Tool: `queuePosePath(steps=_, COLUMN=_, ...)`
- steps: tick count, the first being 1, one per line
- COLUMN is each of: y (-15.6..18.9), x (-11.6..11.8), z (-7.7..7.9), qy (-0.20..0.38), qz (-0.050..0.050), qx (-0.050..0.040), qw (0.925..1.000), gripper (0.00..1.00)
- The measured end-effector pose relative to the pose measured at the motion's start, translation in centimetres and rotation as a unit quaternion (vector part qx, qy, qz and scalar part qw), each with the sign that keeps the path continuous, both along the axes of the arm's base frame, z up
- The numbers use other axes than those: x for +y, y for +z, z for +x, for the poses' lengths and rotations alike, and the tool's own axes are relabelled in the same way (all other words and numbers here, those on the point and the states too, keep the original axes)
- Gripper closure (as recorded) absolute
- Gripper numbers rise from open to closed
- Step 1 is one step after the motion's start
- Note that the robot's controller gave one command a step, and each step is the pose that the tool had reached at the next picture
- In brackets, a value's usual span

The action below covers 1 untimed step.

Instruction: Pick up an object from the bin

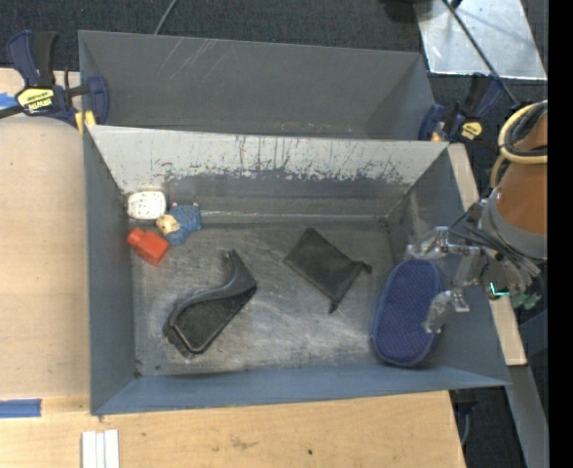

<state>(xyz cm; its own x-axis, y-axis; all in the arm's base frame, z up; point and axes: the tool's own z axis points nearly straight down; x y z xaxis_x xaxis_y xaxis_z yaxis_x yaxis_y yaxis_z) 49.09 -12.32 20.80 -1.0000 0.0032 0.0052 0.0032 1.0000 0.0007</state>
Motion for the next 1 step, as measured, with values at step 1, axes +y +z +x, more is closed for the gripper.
queuePosePath(steps=1, y=-11.08, x=1.34, z=4.94, qy=0.129, qz=0.001, qx=-0.0028, qw=0.9917, gripper=0.00)
